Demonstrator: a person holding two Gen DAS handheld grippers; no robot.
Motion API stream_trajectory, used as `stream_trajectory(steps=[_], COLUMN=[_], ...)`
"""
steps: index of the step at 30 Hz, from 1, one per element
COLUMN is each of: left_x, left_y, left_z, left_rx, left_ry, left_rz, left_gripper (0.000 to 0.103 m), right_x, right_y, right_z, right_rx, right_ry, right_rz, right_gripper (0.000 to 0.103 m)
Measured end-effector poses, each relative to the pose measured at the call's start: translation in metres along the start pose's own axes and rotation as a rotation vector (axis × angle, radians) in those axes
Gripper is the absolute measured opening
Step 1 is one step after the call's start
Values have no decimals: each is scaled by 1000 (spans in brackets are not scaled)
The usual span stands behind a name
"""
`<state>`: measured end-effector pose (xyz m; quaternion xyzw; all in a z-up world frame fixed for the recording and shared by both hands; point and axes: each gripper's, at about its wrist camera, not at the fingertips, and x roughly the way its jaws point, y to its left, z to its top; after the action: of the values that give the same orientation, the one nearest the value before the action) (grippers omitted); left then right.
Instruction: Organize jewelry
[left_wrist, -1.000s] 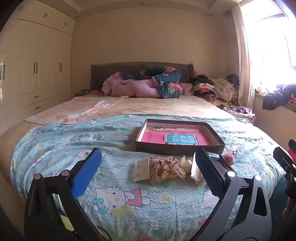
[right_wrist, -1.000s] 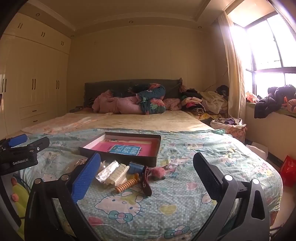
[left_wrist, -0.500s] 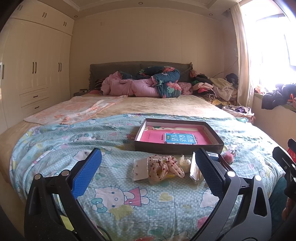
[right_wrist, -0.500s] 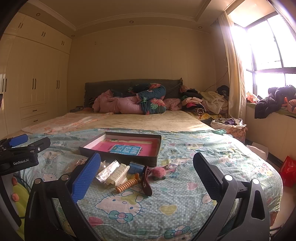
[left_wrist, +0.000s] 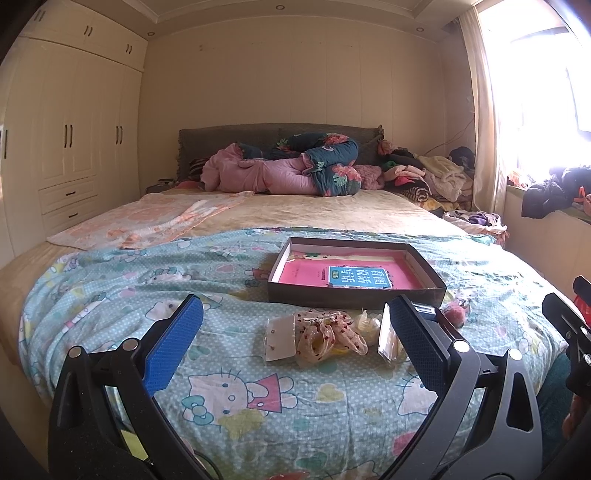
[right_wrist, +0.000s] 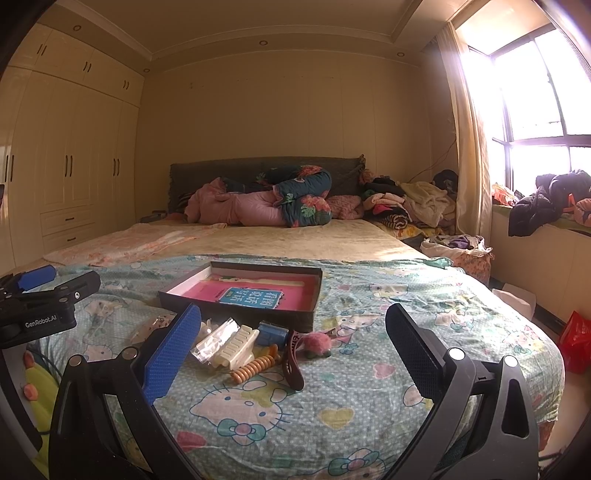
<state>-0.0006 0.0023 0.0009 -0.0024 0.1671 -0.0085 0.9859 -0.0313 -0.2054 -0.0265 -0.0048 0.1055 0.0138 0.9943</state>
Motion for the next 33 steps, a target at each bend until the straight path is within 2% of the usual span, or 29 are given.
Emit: stream_trajectory(steps=[23,33], left_x=[-2,0], left_y=[2,6], left_z=[6,8], left_rx=[3,-3], left_ry=[-1,7], left_rz=[-3,-4], left_gripper=[93,92], right_x=[0,5], right_y=[0,2], right_z=[0,-2], right_rx=[-1,0], right_ry=[2,22], right_rz=[-1,25], right_gripper=[97,97])
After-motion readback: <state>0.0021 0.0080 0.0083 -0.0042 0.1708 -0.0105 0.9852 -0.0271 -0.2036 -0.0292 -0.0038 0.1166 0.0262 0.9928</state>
